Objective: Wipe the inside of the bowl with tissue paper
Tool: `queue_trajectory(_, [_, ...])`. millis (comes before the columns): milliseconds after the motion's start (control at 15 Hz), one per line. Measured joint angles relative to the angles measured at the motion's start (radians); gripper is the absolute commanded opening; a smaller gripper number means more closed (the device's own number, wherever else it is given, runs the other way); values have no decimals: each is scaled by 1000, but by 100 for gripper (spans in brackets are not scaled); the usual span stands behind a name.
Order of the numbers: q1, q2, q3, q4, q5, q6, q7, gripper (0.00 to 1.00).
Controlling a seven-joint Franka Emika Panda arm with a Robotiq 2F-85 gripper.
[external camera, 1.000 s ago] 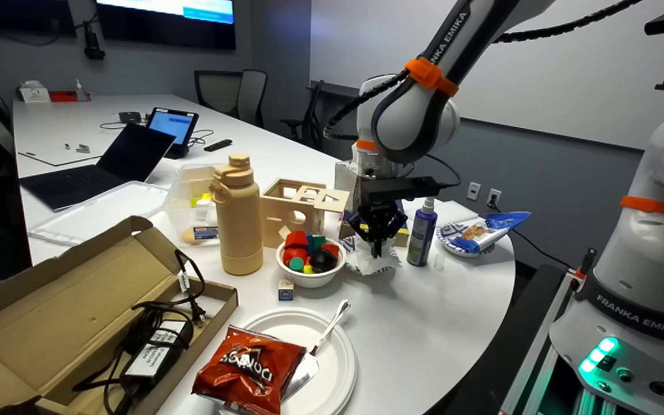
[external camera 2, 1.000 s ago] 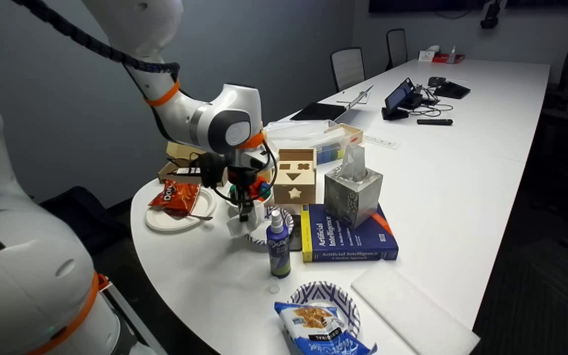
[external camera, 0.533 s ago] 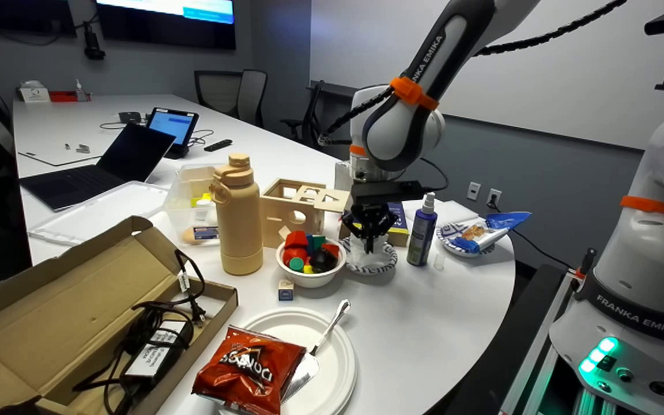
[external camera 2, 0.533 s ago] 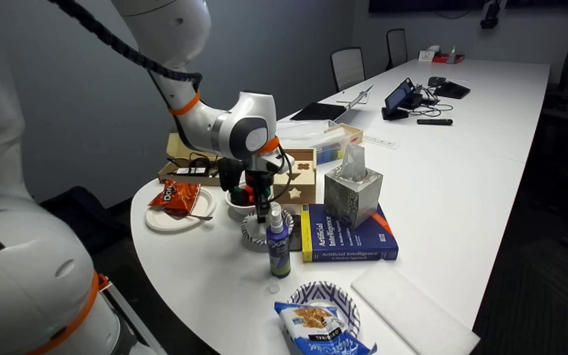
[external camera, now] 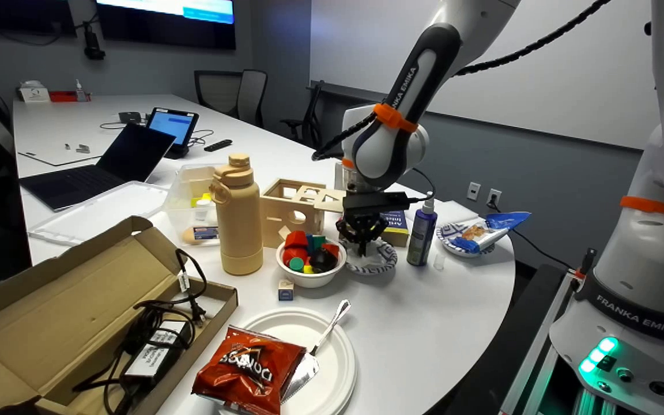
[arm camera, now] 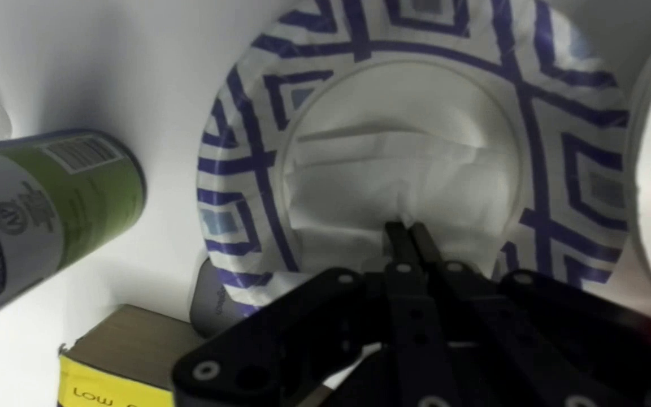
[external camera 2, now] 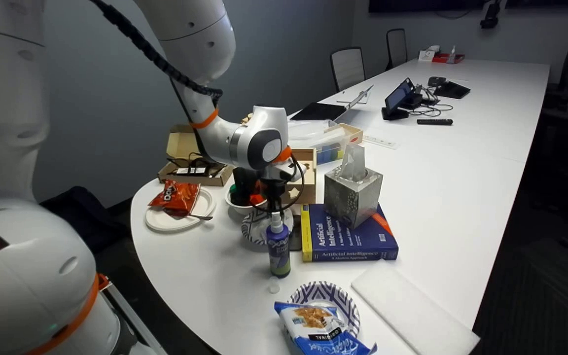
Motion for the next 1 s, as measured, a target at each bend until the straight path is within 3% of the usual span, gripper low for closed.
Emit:
queue_trajectory(533, [-23, 13, 75, 9, 195, -8, -124, 1])
queue_trajectory(1000, [1, 11, 13, 7, 189, -139, -37, 1])
